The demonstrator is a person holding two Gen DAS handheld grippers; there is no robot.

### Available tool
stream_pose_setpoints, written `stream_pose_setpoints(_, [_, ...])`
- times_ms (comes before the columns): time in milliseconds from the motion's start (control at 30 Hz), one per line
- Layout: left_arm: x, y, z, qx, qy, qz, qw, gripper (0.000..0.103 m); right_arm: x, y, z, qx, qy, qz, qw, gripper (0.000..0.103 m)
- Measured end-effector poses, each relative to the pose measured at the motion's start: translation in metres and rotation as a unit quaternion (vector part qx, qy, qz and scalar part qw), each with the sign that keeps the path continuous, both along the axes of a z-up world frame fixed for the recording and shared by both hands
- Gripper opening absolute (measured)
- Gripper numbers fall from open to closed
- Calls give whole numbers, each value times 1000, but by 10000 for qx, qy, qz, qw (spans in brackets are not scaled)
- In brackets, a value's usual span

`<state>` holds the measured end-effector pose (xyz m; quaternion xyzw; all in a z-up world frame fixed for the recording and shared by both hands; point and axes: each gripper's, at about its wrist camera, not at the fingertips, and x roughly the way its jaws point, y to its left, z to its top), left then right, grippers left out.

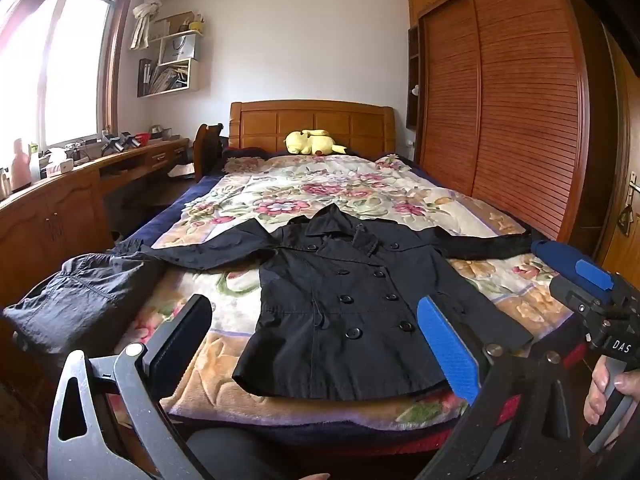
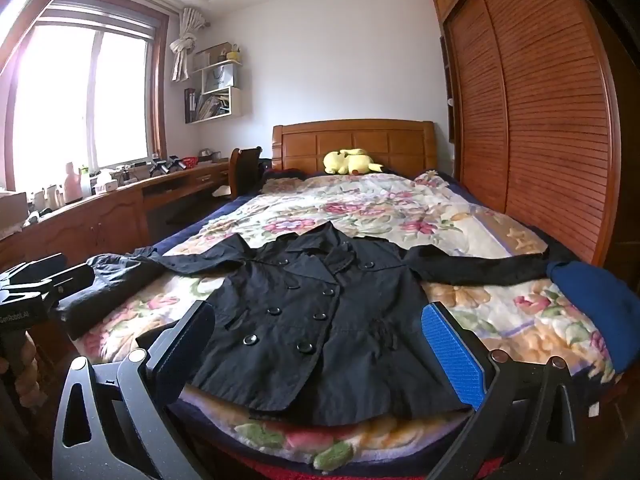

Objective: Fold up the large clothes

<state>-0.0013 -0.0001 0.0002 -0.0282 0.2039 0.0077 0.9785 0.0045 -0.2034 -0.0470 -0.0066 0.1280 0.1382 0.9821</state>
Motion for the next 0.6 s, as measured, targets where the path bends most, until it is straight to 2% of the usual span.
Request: stream_pose_setpoints(600, [-6, 7, 7, 25, -50, 2, 10000, 103, 0, -1, -1, -14, -19, -7, 10000, 103])
